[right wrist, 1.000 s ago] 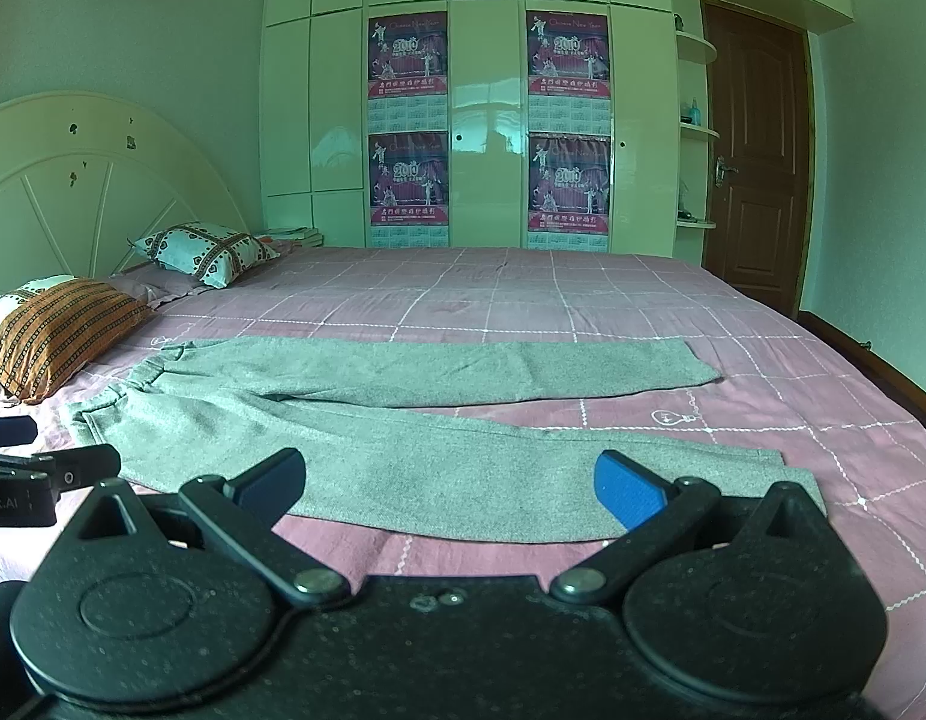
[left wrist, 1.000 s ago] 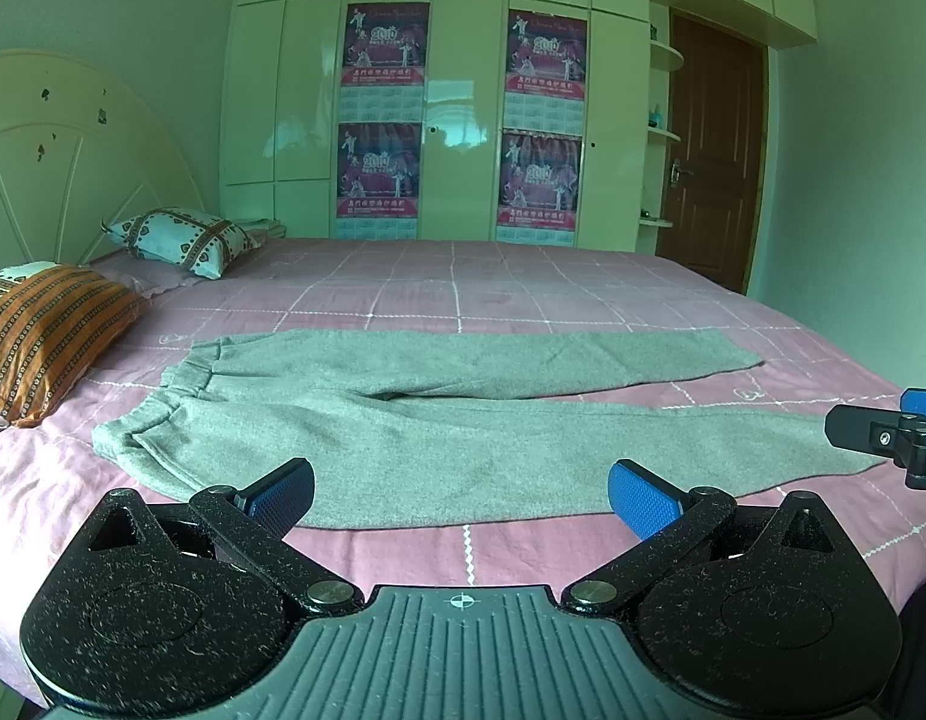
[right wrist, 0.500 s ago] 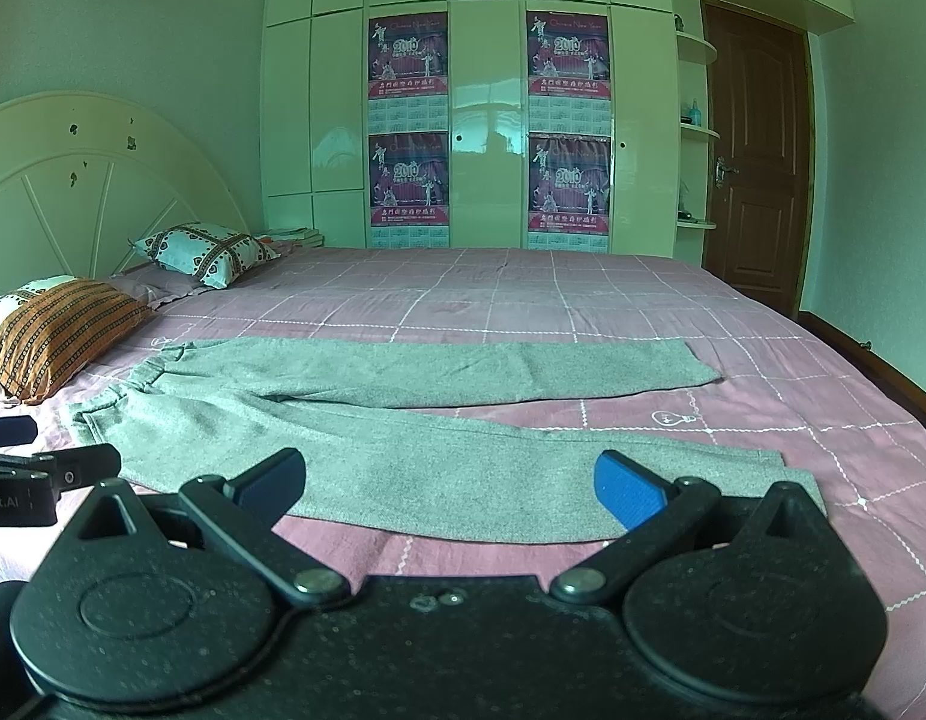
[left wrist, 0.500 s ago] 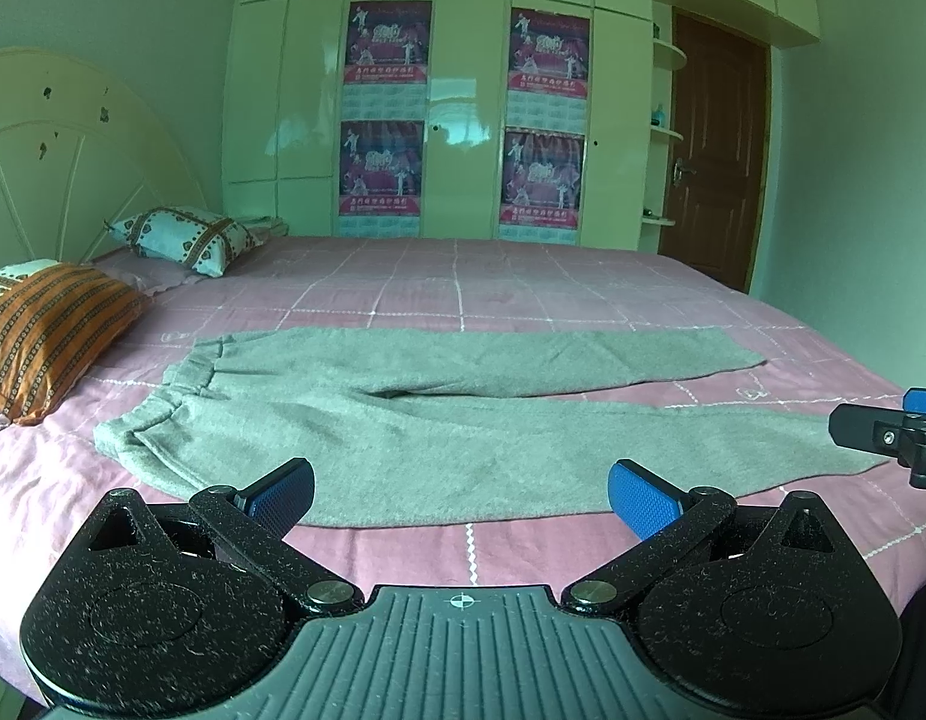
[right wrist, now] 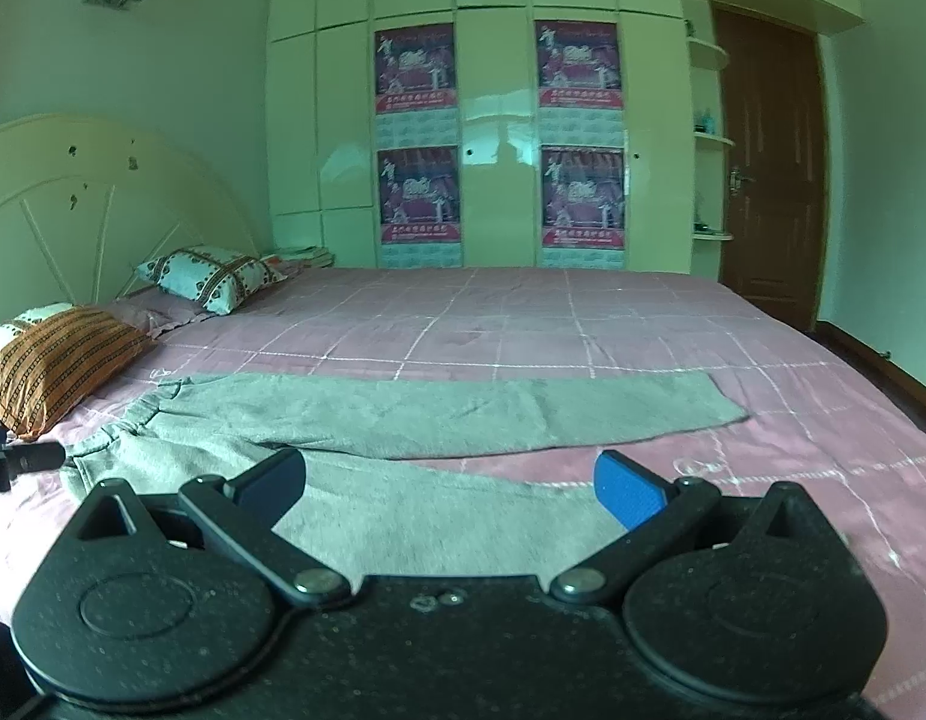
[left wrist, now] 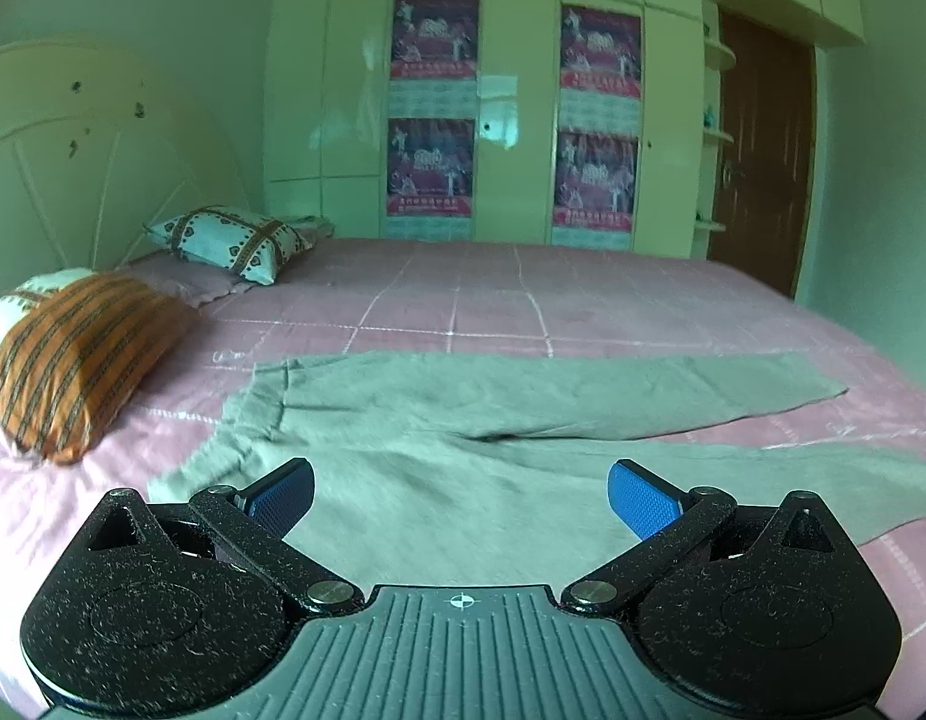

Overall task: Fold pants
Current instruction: 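Reach the left tool to the sweatpants leg cuff and close on it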

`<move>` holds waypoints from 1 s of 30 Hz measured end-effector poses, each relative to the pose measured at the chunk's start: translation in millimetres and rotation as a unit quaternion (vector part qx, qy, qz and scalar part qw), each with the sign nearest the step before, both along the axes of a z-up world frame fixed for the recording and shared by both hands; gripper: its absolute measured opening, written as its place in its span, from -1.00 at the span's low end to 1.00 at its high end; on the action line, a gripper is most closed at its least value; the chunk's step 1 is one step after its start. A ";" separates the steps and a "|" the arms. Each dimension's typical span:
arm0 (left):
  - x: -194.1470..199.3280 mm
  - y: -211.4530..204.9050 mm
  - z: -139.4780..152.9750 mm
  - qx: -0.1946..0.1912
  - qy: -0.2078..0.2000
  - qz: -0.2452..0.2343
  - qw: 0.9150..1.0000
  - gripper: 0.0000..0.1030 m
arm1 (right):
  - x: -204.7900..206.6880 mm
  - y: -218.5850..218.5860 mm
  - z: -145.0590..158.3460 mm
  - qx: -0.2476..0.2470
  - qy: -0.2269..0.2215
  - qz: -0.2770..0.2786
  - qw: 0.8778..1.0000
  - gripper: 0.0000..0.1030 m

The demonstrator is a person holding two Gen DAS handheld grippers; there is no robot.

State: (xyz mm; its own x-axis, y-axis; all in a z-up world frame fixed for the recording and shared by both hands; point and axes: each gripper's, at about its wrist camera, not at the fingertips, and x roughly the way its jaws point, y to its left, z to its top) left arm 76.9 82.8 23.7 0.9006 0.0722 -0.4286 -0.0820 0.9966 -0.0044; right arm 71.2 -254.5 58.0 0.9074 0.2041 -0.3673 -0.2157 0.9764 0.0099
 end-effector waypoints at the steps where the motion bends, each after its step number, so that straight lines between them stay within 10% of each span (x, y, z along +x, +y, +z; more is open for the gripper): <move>1: 11.5 7.9 -1.3 0.005 0.007 -0.006 1.000 1.00 | 9.1 3.4 0.7 -0.004 0.004 0.005 1.000 0.89; 13: 175.3 133.0 -15.9 0.056 0.071 0.021 0.996 0.99 | 150.5 42.1 0.8 -0.027 0.023 0.045 0.998 0.63; 17: 240.7 175.7 -37.4 0.059 0.102 0.030 0.993 0.32 | 216.5 61.3 -15.6 -0.042 0.048 0.061 0.996 0.37; 30: 392.5 253.2 -124.6 0.007 0.197 0.015 0.980 0.22 | 380.6 109.7 -95.9 -0.116 0.118 0.120 0.979 -0.14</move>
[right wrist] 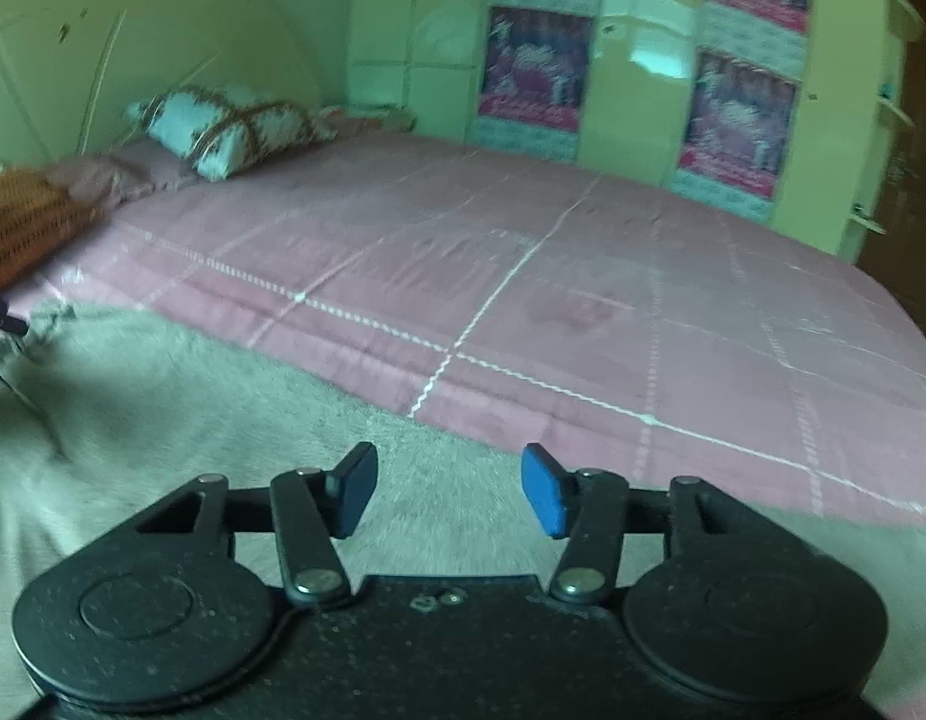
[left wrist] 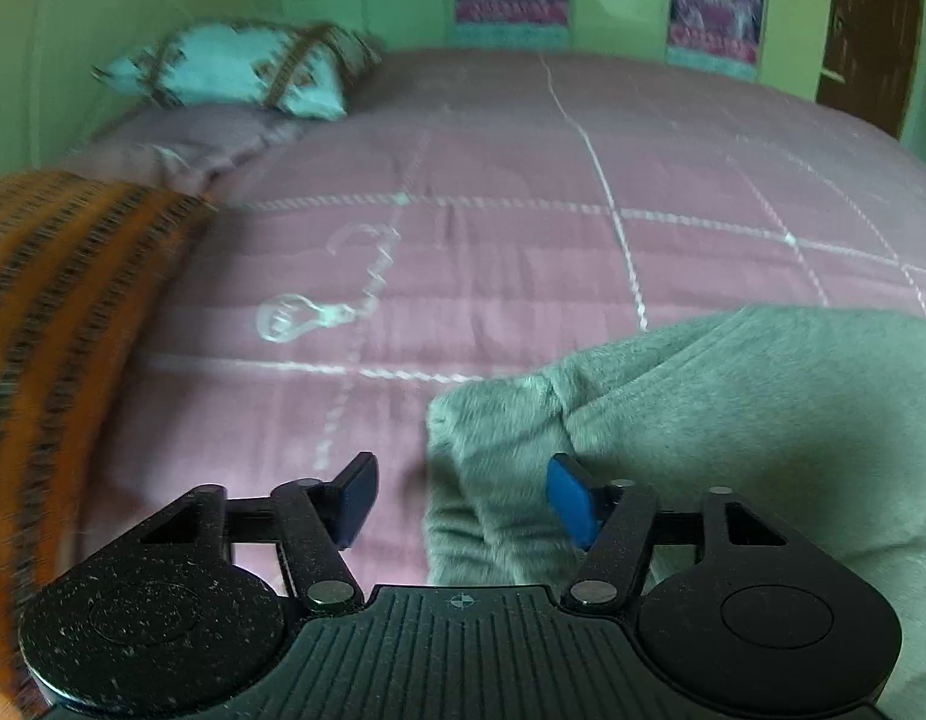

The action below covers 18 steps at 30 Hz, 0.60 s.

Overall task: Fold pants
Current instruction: 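Reach the left tool to the sweatpants leg cuff and close on it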

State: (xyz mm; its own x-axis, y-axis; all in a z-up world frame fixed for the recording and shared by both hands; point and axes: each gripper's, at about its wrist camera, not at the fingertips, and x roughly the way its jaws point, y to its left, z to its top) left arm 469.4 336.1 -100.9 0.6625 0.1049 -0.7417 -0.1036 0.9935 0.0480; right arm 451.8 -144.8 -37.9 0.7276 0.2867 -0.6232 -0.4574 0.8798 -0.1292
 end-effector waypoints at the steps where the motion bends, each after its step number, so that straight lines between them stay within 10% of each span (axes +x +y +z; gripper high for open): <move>1: 4.9 1.3 -3.1 -0.006 -0.002 0.000 1.000 0.22 | 8.8 2.6 -6.6 -0.008 0.006 0.011 1.000 -0.16; 15: 30.7 22.8 -8.6 -0.057 0.012 -0.035 0.998 0.24 | 72.6 10.3 -35.7 -0.072 0.047 0.125 0.988 -0.24; 18: 37.9 26.1 -12.3 -0.055 0.018 -0.026 0.998 0.65 | 77.0 13.0 -40.2 -0.080 0.050 0.140 0.986 -0.22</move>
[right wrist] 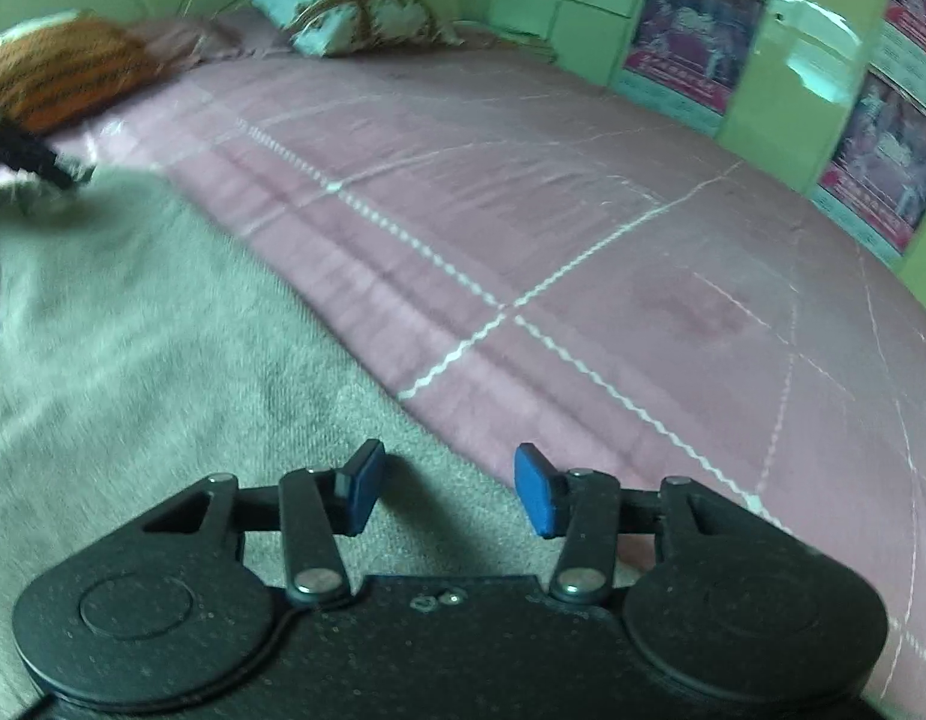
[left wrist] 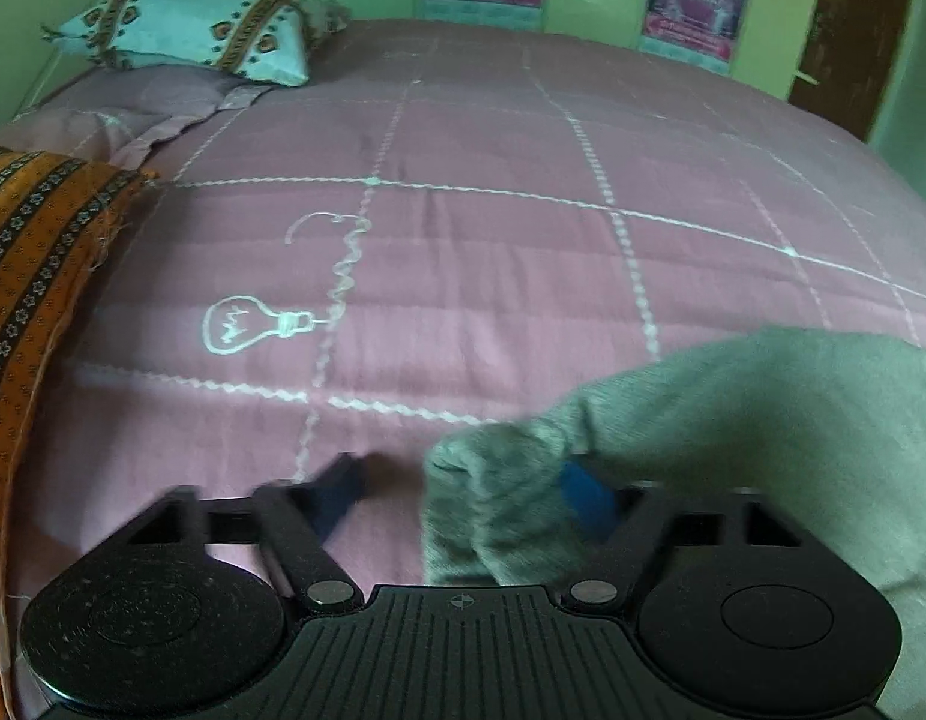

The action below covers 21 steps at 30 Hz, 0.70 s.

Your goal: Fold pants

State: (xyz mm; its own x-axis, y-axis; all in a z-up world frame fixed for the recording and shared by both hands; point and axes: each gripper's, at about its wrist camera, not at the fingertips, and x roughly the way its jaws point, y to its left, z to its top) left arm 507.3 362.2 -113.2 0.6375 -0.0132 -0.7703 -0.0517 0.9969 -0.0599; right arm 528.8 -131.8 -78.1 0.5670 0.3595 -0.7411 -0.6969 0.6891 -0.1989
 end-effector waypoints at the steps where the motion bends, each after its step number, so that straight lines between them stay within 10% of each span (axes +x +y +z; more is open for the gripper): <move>1: 1.6 1.9 -1.9 -0.008 0.002 -0.002 1.000 0.67 | 2.6 -0.4 0.9 0.008 0.005 0.001 1.000 -0.22; 3: 3.4 4.2 -3.4 -0.021 0.000 -0.004 1.000 0.66 | 6.9 -1.1 2.2 0.014 0.014 0.006 1.000 -0.22; 5: 3.3 2.0 -2.0 -0.035 -0.008 -0.019 0.999 -0.02 | 9.8 -0.9 2.2 0.013 0.021 0.011 1.000 -0.21; 8: 3.6 -7.7 1.5 -0.034 -0.018 -0.038 0.999 -0.29 | 9.3 -1.5 2.0 0.003 0.019 0.029 0.999 -0.21; 14: -5.8 -1.0 -6.0 -0.041 -0.052 -0.042 0.997 -0.08 | 11.0 2.8 2.9 -0.001 0.053 0.046 0.998 -0.72; 17: -8.0 2.0 -2.3 -0.064 -0.067 -0.046 0.995 -0.54 | 13.0 4.5 9.3 0.003 0.067 0.029 0.997 -1.00; 21: -32.2 0.5 22.3 -0.050 -0.128 -0.072 0.988 -0.57 | -13.3 1.3 42.0 0.009 0.029 0.035 0.999 -1.00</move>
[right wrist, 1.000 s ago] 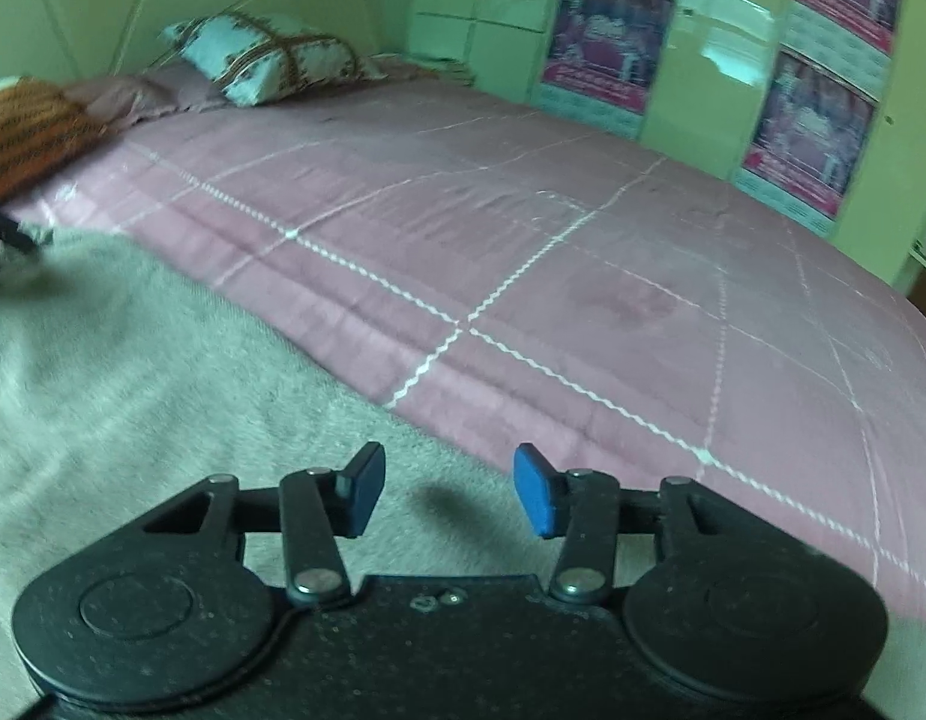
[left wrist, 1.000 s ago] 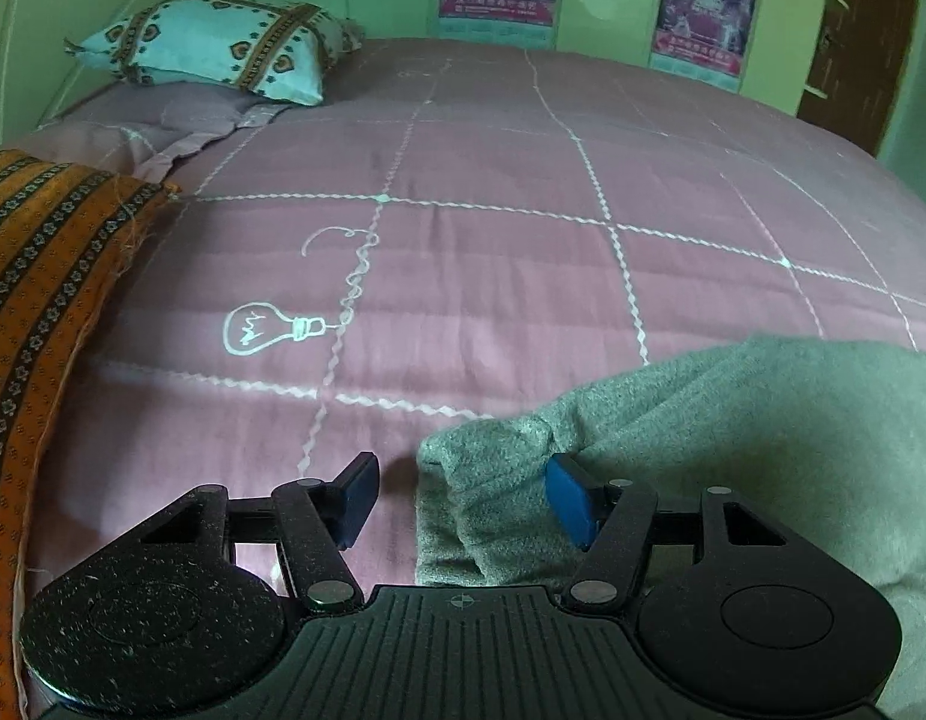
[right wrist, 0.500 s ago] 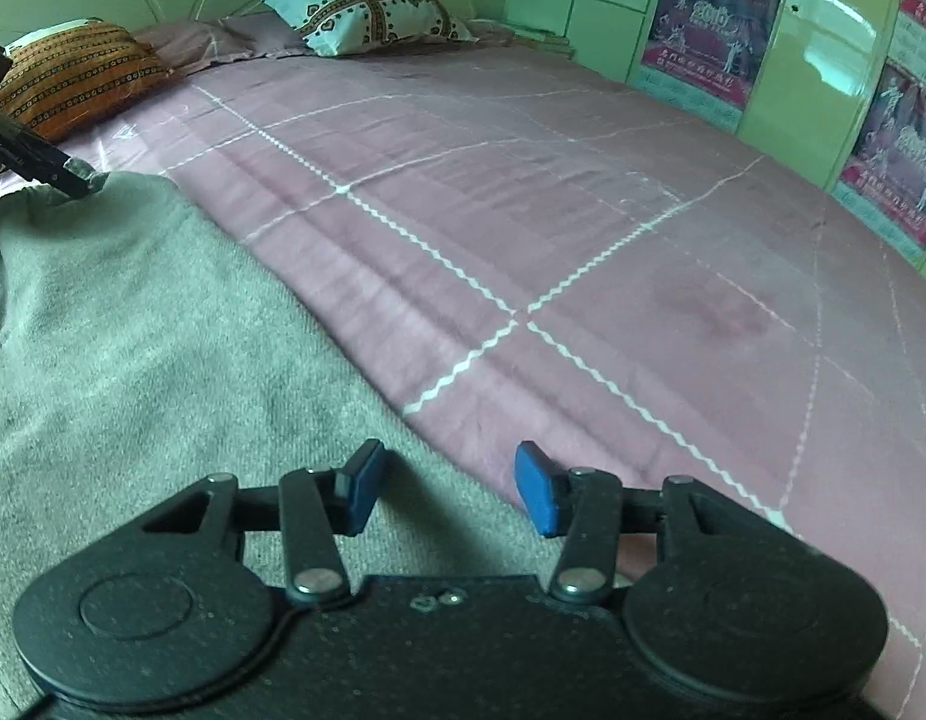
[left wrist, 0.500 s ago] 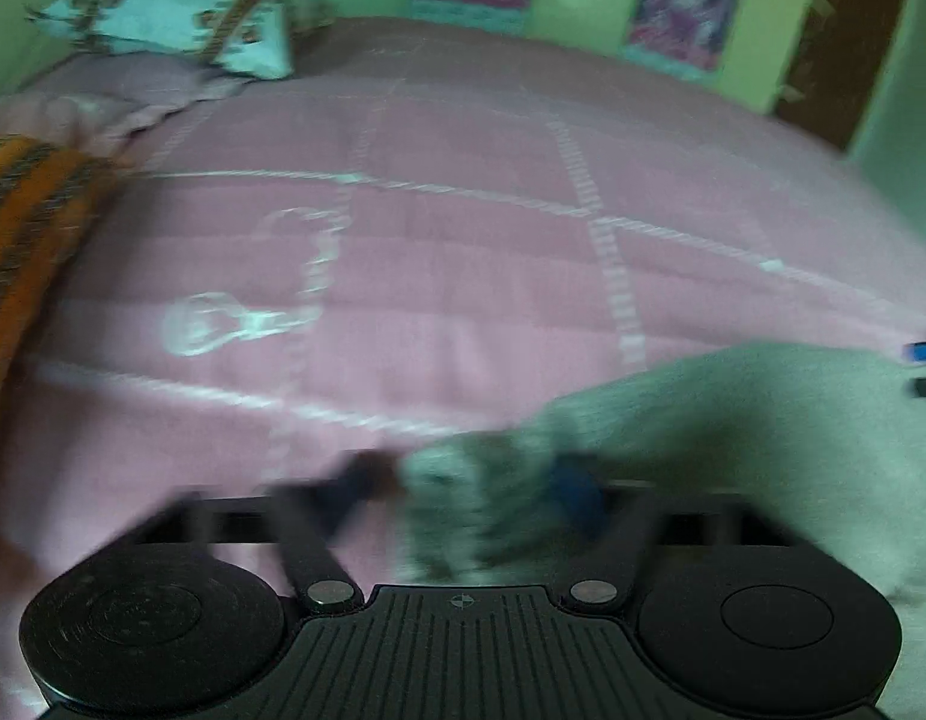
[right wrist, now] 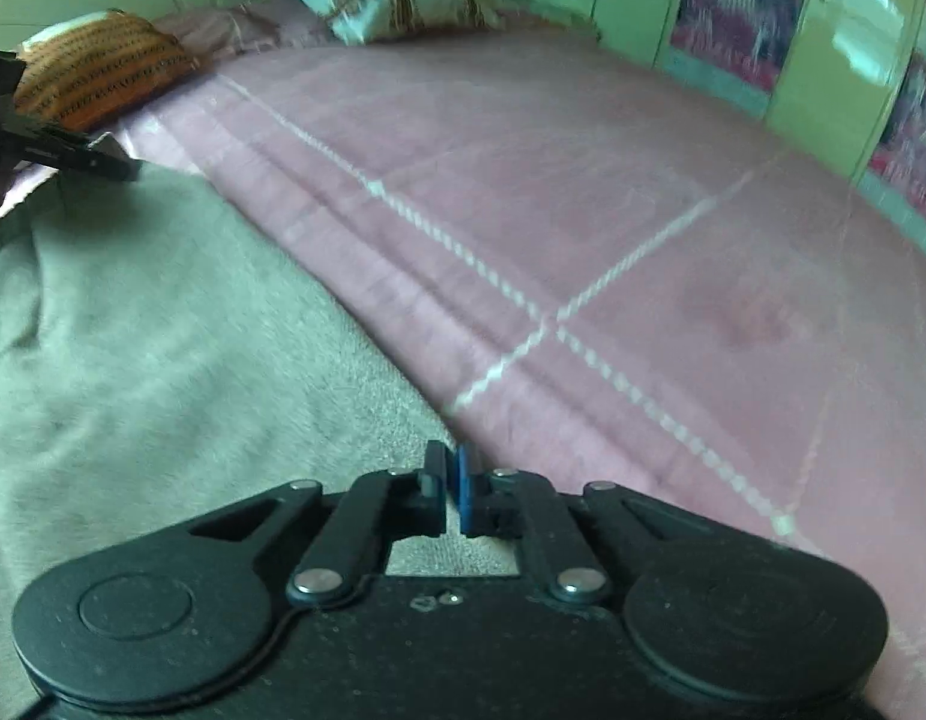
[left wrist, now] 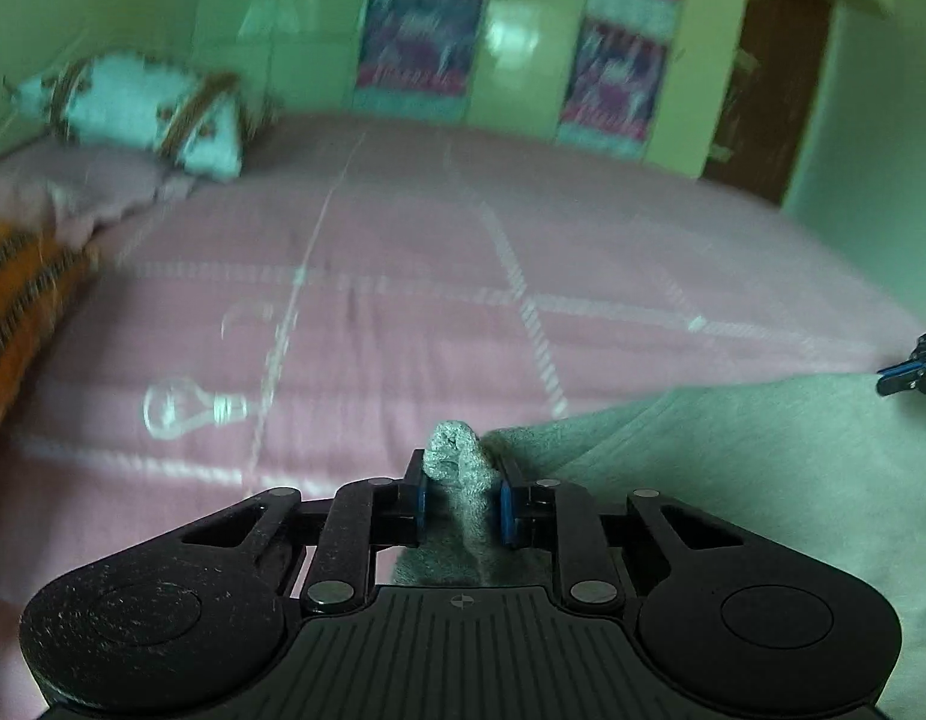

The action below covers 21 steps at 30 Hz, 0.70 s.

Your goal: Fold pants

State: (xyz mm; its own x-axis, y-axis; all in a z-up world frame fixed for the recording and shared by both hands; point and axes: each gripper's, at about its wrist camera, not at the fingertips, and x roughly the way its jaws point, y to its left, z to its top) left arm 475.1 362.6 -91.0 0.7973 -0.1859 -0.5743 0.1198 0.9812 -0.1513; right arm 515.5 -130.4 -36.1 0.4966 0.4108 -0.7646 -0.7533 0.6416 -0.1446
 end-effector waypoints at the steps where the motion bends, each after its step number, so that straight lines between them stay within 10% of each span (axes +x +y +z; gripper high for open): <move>1: -10.0 1.2 9.2 0.005 -0.021 -0.009 1.000 -0.57 | -12.1 -2.7 13.3 0.003 -0.013 0.005 1.000 -1.00; 8: -104.2 9.6 68.6 0.019 -0.124 -0.084 0.989 -0.58 | -122.3 -22.4 79.6 -0.009 -0.094 0.036 0.995 -1.00; 14: -211.9 6.6 64.4 0.036 -0.109 -0.118 0.986 -0.58 | -248.9 -41.1 76.8 -0.030 -0.119 0.064 0.990 -1.00; 21: -320.7 3.9 15.5 -0.027 -0.007 0.054 0.998 -0.24 | -341.4 -87.4 26.0 0.062 -0.064 -0.073 0.993 -0.89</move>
State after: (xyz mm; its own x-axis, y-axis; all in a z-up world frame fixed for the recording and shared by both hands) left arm 154.4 366.5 -75.4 0.8226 -0.1277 -0.5542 0.0154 0.9791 -0.2029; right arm 174.1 -217.8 -10.1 0.6477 0.4144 -0.6393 -0.6311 0.7619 -0.1456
